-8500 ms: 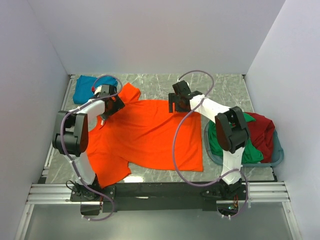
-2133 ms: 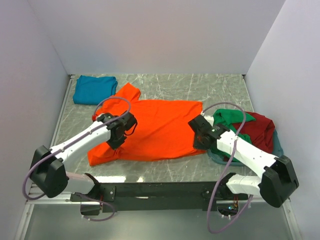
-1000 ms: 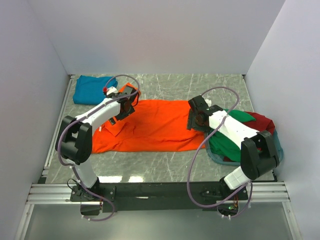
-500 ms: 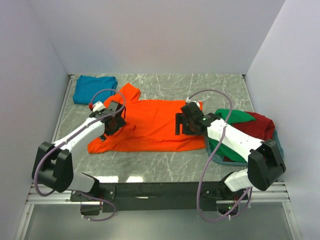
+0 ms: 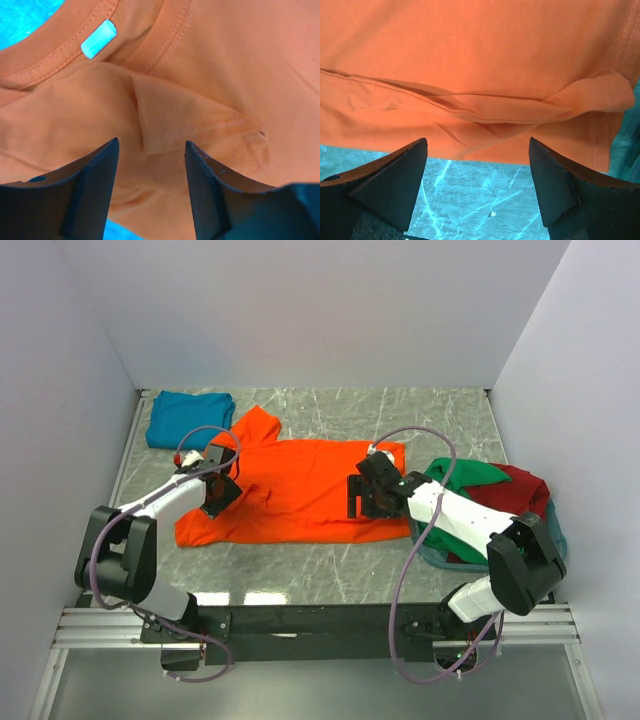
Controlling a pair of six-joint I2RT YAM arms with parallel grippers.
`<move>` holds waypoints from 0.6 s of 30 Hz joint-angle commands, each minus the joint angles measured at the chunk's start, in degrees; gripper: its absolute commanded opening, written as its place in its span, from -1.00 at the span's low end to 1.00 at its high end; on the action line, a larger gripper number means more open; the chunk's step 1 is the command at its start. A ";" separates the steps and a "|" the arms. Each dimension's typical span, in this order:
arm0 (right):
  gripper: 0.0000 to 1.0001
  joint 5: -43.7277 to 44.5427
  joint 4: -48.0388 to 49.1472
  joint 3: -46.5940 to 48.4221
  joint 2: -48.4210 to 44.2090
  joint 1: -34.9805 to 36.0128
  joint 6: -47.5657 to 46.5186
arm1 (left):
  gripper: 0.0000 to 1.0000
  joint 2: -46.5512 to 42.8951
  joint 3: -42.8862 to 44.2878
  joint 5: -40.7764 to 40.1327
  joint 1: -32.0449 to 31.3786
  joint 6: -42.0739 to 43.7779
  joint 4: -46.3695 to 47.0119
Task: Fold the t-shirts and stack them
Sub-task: Fold the tshirt
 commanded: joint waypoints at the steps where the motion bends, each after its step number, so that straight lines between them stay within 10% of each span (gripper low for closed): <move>1: 0.76 1.65 1.13 -0.43 -0.93 0.24 0.02 | 0.19 1.75 0.60 2.28 0.87 1.45 3.61; 8: 0.76 3.23 0.69 -1.58 -2.08 0.16 0.11 | -0.14 5.44 1.83 2.98 1.14 1.45 4.66; 13: 0.77 4.73 -0.10 -1.23 -2.25 0.16 -0.07 | -0.84 5.98 3.06 1.93 1.49 0.92 3.09; 18: 0.77 4.20 0.51 -1.23 -2.17 0.16 -0.07 | -0.93 5.62 6.13 0.52 2.10 1.36 0.98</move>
